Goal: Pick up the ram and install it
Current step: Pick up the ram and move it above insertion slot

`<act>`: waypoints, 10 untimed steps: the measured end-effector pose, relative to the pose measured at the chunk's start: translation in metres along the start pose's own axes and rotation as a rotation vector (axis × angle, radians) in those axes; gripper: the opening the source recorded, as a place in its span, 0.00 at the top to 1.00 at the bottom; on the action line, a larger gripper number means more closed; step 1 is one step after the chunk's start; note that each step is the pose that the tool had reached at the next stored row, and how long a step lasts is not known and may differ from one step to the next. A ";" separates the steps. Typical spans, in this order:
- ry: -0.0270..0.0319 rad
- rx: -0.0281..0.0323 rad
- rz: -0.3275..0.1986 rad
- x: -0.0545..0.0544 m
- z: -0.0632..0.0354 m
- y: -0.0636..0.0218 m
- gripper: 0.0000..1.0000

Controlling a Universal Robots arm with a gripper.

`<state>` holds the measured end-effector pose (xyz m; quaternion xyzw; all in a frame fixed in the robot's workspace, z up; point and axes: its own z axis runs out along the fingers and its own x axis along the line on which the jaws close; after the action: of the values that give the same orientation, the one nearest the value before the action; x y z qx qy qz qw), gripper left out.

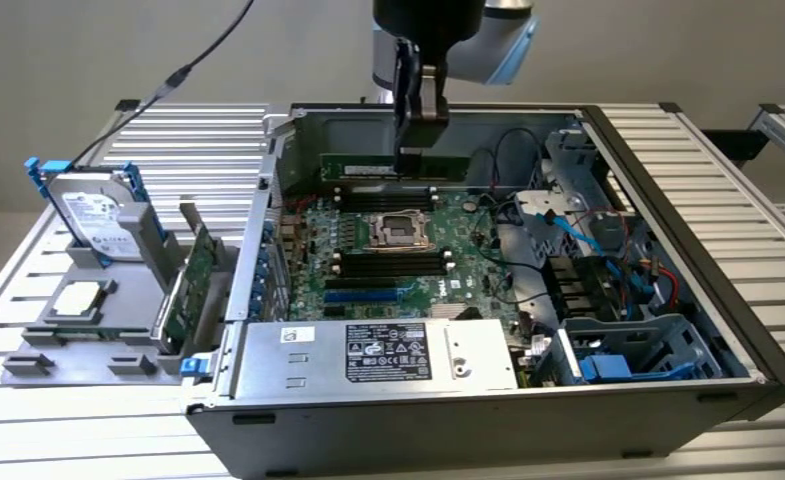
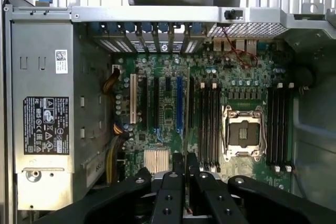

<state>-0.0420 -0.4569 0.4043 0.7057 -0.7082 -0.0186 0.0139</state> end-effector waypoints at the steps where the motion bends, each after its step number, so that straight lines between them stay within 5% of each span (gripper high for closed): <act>1: 0.0000 0.0021 0.000 -0.002 0.0006 -0.0014 0.86; 10: 0.0001 0.0199 0.000 -0.023 0.0070 -0.0110 0.86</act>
<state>-0.0312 -0.4338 0.3970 0.7058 -0.7082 -0.0116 0.0069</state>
